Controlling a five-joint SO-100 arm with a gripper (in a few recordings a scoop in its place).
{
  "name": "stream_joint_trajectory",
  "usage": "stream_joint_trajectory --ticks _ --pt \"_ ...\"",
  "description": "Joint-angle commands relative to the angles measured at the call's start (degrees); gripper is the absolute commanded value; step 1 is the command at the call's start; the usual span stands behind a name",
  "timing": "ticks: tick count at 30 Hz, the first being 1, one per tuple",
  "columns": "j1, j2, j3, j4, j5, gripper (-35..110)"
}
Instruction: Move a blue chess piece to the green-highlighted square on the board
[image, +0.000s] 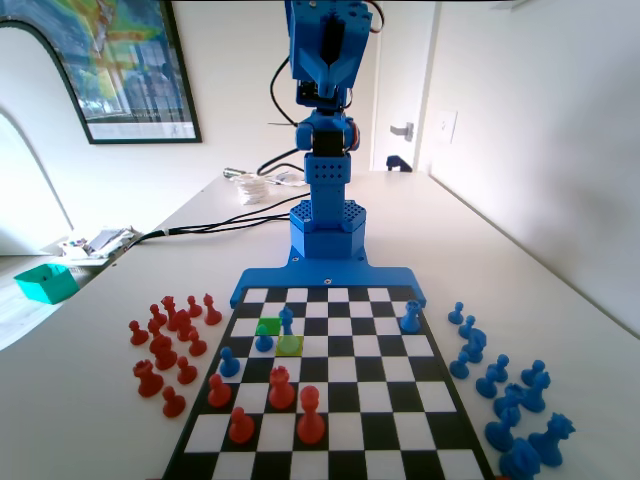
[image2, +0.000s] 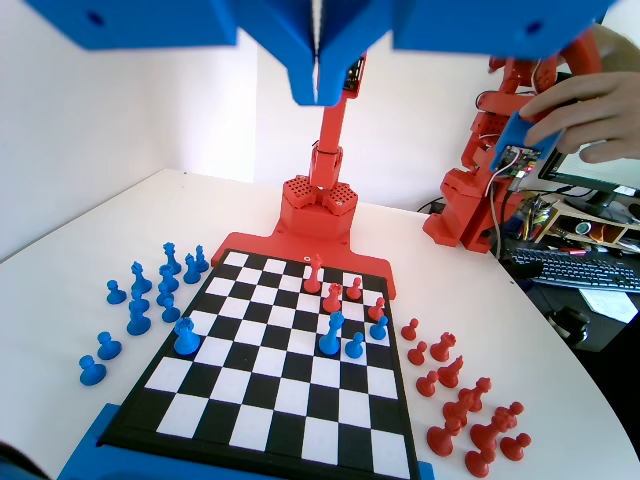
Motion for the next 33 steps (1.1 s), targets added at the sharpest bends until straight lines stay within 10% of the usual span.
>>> stream_joint_trajectory --ticks 1,33 --pt "-0.1 0.2 0.2 -0.1 -0.4 2" --pt "1.1 -25.9 -17.8 4.5 6.2 1"
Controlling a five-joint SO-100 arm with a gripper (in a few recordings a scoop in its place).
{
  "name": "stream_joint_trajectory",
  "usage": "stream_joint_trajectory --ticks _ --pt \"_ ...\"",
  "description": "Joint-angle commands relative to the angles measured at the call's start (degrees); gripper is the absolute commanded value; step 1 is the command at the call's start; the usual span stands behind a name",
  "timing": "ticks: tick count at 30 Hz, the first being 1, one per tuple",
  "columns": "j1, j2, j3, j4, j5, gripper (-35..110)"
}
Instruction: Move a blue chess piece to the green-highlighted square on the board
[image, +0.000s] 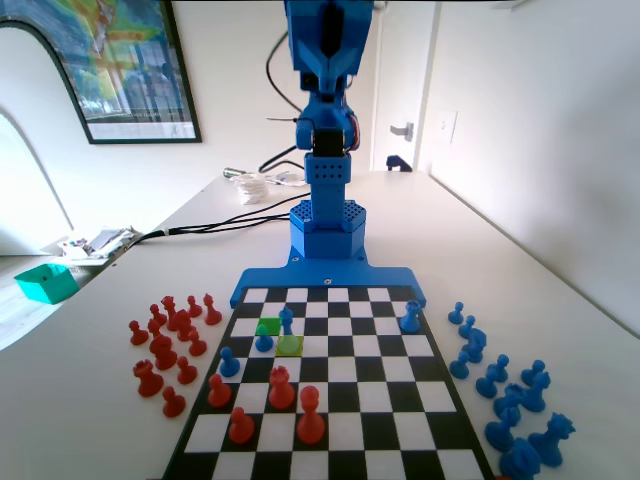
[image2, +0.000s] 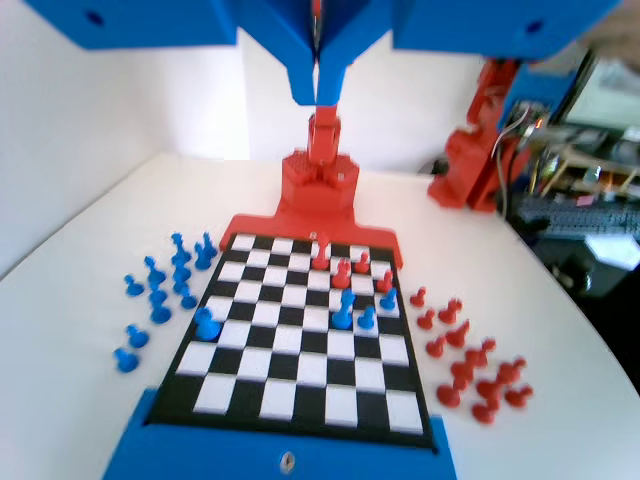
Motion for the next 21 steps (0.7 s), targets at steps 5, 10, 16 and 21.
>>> stream_joint_trajectory --ticks 5,10,16,21 --pt "4.0 -20.6 -11.2 0.5 0.9 1" --pt "6.7 -29.3 -9.7 -6.1 0.5 1" --pt "9.9 -38.3 -7.6 -11.1 1.8 1" --pt "12.7 -45.4 -6.5 -15.3 4.7 2"
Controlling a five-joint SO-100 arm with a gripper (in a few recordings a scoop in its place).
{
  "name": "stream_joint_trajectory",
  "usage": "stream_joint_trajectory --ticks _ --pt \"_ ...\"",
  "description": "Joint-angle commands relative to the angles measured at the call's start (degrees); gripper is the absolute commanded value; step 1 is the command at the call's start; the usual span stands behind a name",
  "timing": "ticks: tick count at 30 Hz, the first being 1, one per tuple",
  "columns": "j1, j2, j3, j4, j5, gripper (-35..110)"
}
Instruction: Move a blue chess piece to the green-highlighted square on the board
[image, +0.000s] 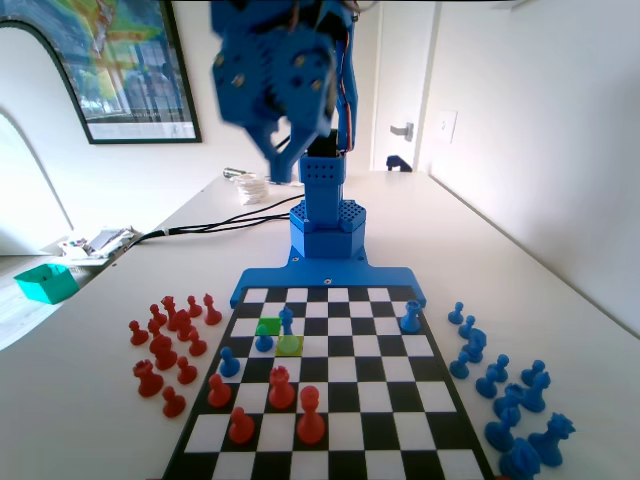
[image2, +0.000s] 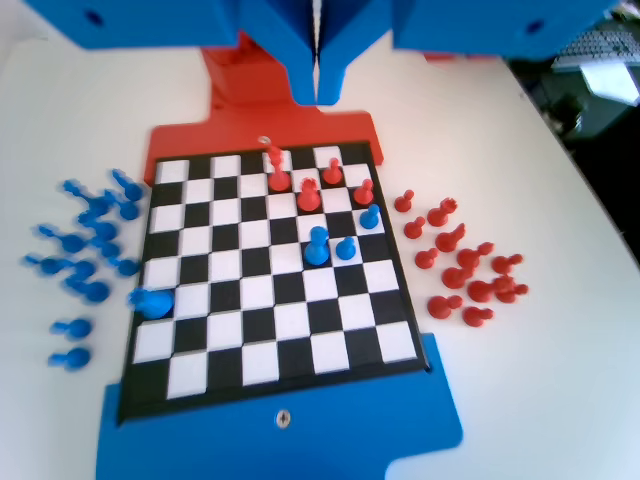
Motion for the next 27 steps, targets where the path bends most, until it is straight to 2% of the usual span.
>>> stream_joint_trajectory --ticks 1,9,19,27 --pt "2.6 -4.1 -0.3 -2.5 1.5 3" --pt "3.5 -13.6 1.8 -10.6 4.6 12" --pt "1.4 -18.8 1.4 -14.9 6.3 14" --pt "1.6 -19.7 7.2 -21.0 4.6 14"
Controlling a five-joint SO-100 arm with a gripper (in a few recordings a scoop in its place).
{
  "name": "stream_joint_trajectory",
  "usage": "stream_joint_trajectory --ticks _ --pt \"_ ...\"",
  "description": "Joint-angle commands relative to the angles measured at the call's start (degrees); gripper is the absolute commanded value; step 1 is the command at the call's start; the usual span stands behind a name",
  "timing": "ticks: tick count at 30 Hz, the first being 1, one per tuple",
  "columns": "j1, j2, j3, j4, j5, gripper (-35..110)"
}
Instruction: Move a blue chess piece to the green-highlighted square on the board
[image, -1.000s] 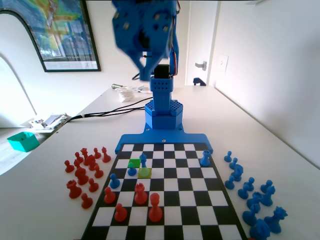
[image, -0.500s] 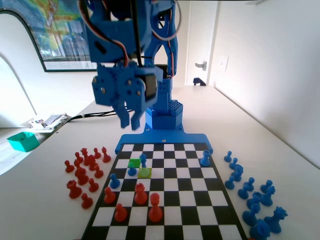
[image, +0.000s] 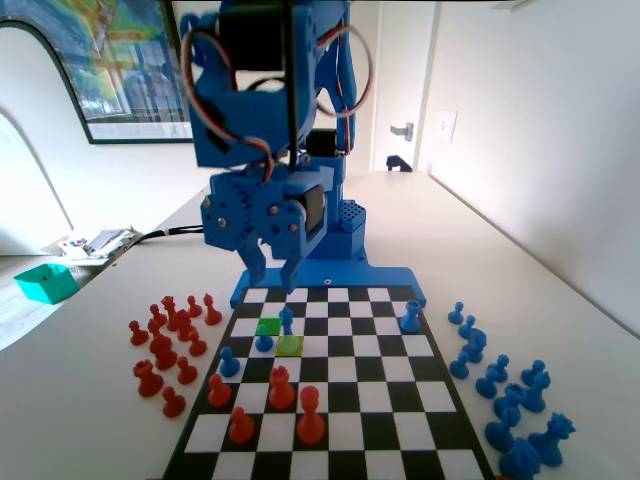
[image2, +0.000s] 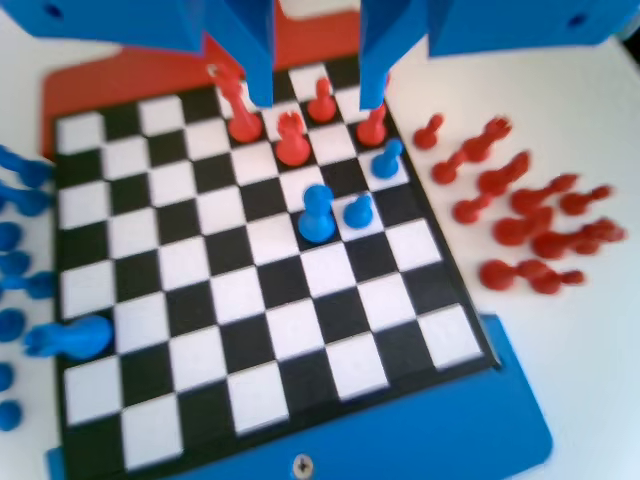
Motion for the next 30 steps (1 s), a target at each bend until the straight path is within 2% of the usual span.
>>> stream_joint_trajectory --ticks 1,30 --pt "0.5 0.8 1.8 -2.7 -1.5 14" --pt "0.4 -5.4 12.0 -19.1 -5.7 14"
